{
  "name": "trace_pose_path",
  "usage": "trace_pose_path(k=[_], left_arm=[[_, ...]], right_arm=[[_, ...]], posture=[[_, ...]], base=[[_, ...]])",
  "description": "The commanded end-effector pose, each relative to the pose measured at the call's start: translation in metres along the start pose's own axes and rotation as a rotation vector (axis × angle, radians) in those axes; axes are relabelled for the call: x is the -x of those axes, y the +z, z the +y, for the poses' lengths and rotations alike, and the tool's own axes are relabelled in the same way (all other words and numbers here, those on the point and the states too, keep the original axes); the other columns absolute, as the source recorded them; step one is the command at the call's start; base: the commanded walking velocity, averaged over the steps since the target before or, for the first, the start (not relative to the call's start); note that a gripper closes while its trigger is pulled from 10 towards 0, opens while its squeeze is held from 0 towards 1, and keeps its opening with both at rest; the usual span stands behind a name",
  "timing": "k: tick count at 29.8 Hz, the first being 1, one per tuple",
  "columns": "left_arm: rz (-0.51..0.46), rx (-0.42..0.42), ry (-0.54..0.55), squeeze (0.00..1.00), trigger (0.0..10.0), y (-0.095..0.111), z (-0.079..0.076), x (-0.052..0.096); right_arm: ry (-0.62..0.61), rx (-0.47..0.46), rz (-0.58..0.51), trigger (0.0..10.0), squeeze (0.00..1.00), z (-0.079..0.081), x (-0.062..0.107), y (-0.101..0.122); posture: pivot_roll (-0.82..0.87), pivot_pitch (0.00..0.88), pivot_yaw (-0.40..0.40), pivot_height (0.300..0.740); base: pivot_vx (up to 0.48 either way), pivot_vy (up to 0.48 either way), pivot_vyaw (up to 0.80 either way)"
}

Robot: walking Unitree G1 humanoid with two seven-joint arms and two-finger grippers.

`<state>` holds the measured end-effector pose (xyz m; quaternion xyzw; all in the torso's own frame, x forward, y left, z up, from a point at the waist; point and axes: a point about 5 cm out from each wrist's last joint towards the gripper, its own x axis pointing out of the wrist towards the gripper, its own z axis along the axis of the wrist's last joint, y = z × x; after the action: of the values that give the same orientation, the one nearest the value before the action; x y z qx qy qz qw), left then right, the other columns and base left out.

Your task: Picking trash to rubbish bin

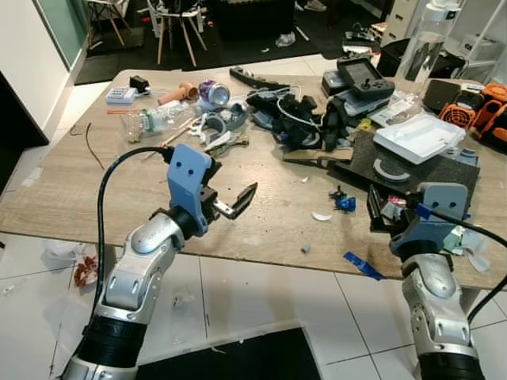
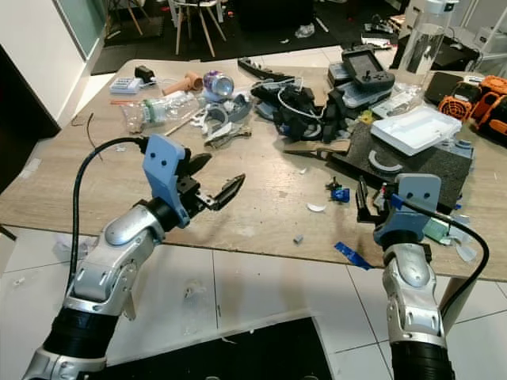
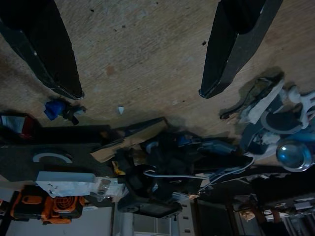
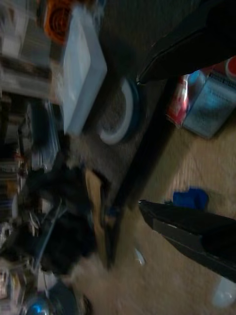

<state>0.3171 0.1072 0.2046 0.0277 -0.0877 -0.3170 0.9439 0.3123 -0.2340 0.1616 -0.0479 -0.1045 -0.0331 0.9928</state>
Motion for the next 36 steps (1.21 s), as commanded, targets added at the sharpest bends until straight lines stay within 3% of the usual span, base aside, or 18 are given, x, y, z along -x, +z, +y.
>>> trace_pose_path(k=[1, 3, 18, 27, 36], left_arm=[[0.022, -0.016, 0.002, 0.0, 10.0, -0.004, 0.002, 0.001], [0.023, -0.02, 0.002, 0.0, 10.0, -0.004, 0.002, 0.001], [0.031, -0.028, -0.001, 0.0, 10.0, -0.004, 0.005, 0.0], [0.037, 0.001, -0.136, 0.0, 10.0, -0.004, -0.006, 0.006], [0.038, 0.025, -0.245, 0.0, 10.0, -0.003, -0.015, 0.01]], right_arm=[[0.064, 0.005, 0.116, 10.0, 0.0, 0.007, 0.001, -0.02], [0.09, 0.005, 0.172, 10.0, 0.0, 0.007, -0.003, -0.03], [0.157, 0.011, 0.17, 10.0, 0.0, 0.009, -0.023, -0.028], [0.241, 0.02, 0.179, 10.0, 0.0, 0.022, -0.034, -0.029], [0.25, 0.013, 0.202, 10.0, 0.0, 0.024, -0.032, -0.034]], posture=[[-0.01, 0.153, 0.095, 0.74], [-0.01, 0.152, 0.095, 0.74], [0.0, 0.156, 0.09, 0.74], [0.01, 0.147, 0.086, 0.74], [0.01, 0.147, 0.09, 0.74]], base=[[0.0, 0.0, 0.0], [0.0, 0.0, 0.0], [0.0, 0.0, 0.0], [0.0, 0.0, 0.0], [0.0, 0.0, 0.0]])
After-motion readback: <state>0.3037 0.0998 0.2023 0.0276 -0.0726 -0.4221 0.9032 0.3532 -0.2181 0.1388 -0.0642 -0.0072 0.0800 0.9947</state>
